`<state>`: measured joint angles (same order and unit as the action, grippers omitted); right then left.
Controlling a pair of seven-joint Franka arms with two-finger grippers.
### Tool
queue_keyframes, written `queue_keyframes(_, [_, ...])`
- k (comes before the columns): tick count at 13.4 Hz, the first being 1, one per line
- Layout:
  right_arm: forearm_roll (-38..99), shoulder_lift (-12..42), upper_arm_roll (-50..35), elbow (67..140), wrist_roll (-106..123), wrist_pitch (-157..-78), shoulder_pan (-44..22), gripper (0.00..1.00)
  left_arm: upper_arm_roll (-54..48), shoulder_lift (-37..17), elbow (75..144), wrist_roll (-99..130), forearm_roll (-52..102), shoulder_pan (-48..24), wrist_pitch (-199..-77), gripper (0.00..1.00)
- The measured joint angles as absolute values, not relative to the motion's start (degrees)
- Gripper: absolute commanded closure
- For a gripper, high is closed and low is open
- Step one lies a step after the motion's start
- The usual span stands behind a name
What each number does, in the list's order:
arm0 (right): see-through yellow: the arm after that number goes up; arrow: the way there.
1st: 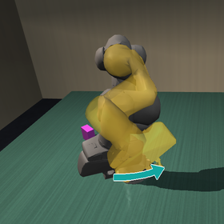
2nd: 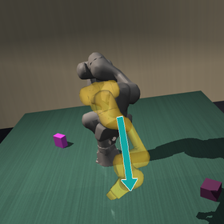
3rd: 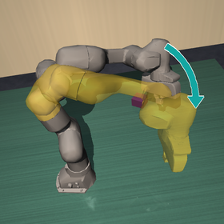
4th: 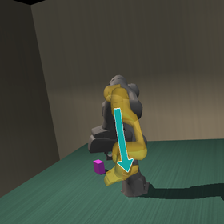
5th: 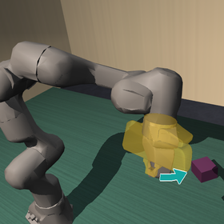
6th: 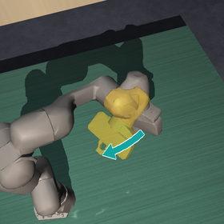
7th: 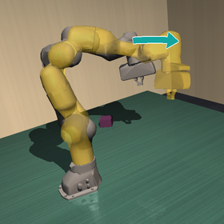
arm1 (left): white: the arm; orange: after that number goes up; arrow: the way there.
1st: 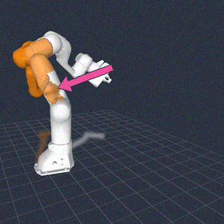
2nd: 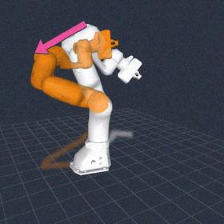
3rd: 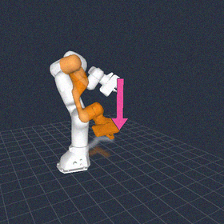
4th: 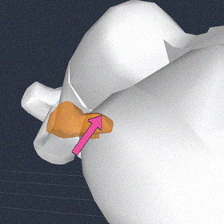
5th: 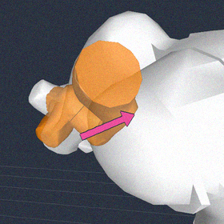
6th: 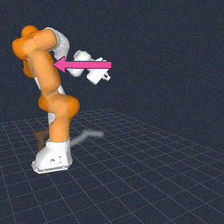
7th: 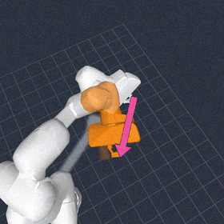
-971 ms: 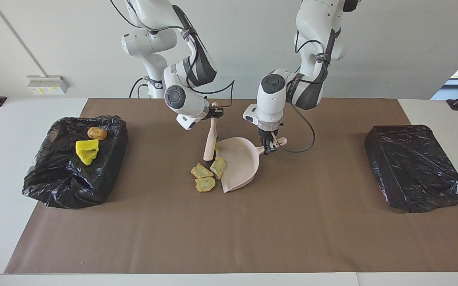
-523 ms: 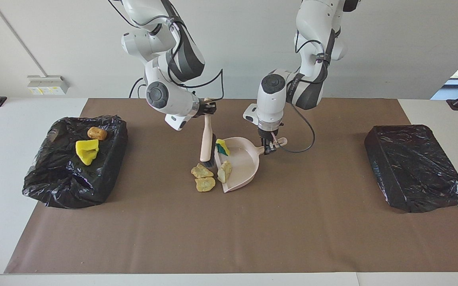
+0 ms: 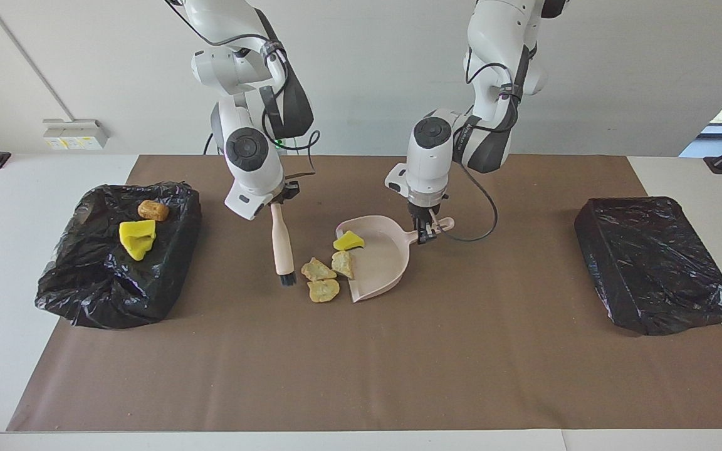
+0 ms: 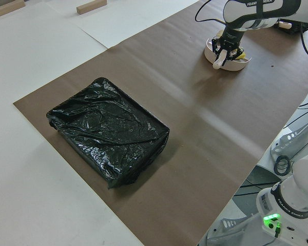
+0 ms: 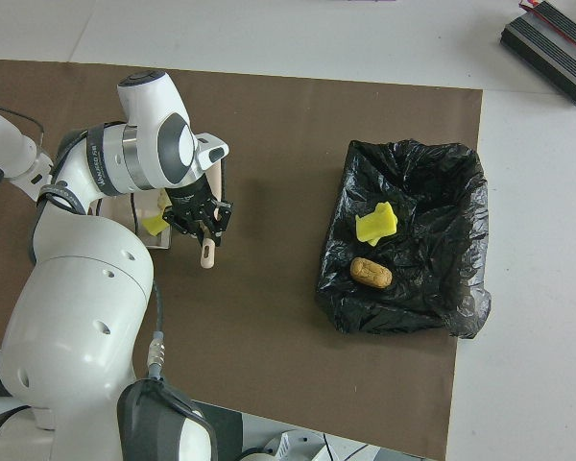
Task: Sweep and dump trash in bin
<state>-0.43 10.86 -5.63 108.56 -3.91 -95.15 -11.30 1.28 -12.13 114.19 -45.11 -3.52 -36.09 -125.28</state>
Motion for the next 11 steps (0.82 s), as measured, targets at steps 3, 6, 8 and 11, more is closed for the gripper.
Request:
queue_keyframes(3, [-1.4, 15.8, -5.7, 108.4, -3.8, -99.1, -14.0, 1.0, 1.3, -12.1, 114.5, -43.9, -3.5, -36.0, -125.3, 1.0])
queue_keyframes(6, [1.3, 16.5, -6.9, 109.9, 0.0, -99.2, -15.5, 1.0, 1.2, -11.9, 114.8, -43.4, -3.5, -35.8, -125.2, 1.0])
queue_keyframes(8, [8.7, 15.5, -7.4, 112.2, 8.7, -98.7, -15.4, 1.0, 1.2, -11.8, 115.0, -43.3, -3.5, -35.5, -125.2, 1.0])
queue_keyframes(11, [17.5, 13.8, -7.4, 114.6, 15.1, -96.5, -15.1, 1.0, 1.2, -11.7, 115.2, -43.2, -3.5, -35.4, -125.2, 1.0])
